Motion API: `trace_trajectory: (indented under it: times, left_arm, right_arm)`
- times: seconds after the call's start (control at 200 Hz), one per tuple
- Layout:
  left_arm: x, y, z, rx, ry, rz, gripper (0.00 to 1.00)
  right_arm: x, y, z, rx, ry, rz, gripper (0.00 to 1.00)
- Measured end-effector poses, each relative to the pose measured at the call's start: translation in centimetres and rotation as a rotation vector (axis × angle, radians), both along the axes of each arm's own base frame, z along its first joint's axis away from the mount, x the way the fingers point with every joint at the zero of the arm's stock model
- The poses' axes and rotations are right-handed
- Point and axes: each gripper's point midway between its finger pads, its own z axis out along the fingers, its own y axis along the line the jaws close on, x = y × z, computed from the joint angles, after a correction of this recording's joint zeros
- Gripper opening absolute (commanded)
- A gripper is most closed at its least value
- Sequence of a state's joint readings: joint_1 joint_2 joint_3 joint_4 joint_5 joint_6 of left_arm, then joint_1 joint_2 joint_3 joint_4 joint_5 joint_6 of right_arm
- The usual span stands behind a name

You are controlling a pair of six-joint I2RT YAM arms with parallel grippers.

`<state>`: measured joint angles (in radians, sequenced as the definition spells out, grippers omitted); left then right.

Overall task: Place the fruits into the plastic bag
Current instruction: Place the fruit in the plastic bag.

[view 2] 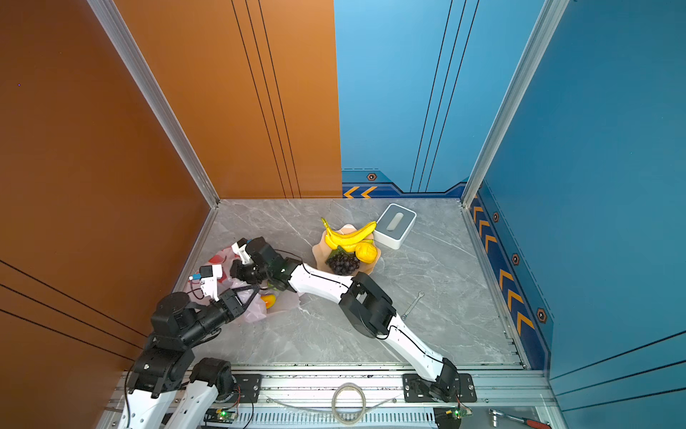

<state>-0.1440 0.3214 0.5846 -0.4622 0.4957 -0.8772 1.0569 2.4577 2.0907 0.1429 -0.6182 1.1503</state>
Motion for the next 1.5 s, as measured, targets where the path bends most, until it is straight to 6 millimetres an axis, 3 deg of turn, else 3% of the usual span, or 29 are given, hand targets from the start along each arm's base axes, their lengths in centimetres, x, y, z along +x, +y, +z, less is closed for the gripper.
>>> trace_trajectory:
  times: [0.265, 0.671, 1.016, 1.141, 1.197, 1.312, 1.502]
  left_arm:
    - [0.1, 1.4, 0.9, 0.001, -0.047, 0.093, 0.0]
    - [0.5, 2.4, 0.6, 0.004, -0.046, 0.159, 0.0]
    - [0.5, 2.5, 0.5, -0.002, -0.046, 0.164, 0.0]
    - [0.5, 2.5, 0.5, -0.002, -0.046, 0.164, 0.0]
    - [0.5, 2.5, 0.5, -0.002, -0.046, 0.164, 0.0]
    - [0.5, 2.4, 0.5, -0.002, -0.045, 0.163, 0.0]
    - [0.6, 1.8, -0.3, -0.011, -0.013, 0.128, 0.0]
  right_arm:
    - [-0.6, 0.6, -3.2, -0.038, 0.027, 0.009, 0.38]
    - [-1.8, 0.6, -5.9, -0.118, -0.026, 0.039, 0.71]
    - [-1.6, -0.3, -7.5, -0.188, -0.073, 0.044, 0.79]
    - [-1.2, -1.1, -7.6, -0.21, -0.097, 0.033, 0.89]
    - [-0.6, -2.1, -7.5, -0.239, -0.101, 0.009, 1.0]
    - [1.7, -4.4, -6.7, -0.296, -0.15, -0.053, 1.0]
    - [7.8, -8.8, -3.9, -0.364, -0.27, -0.197, 1.0]
